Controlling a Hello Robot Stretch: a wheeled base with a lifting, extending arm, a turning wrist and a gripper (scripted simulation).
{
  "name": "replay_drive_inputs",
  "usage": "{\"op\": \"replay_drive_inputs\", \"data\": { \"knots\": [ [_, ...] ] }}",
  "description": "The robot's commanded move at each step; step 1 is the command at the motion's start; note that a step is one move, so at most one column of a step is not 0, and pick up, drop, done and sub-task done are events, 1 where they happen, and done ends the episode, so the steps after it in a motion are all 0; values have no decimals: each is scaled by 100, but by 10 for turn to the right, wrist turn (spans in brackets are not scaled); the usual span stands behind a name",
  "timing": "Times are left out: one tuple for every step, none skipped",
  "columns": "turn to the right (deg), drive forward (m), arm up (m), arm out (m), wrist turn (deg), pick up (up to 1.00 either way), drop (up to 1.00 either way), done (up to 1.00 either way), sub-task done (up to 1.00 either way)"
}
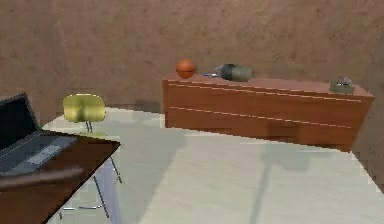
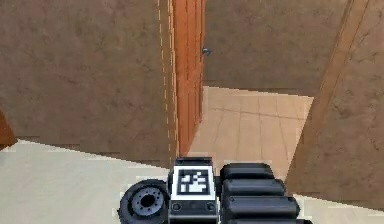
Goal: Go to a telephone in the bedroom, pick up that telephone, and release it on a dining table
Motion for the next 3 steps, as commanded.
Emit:
{"op": "replay_drive_inputs", "data": {
  "knots": [
    [-450, 0, 0, 0, 0, 0, 0, 0, 0],
    [-450, 0, 0, 0, 0, 0, 0, 0, 0],
    [-450, 0, 0, 0, 0, 0, 0, 0, 0]
  ]
}}
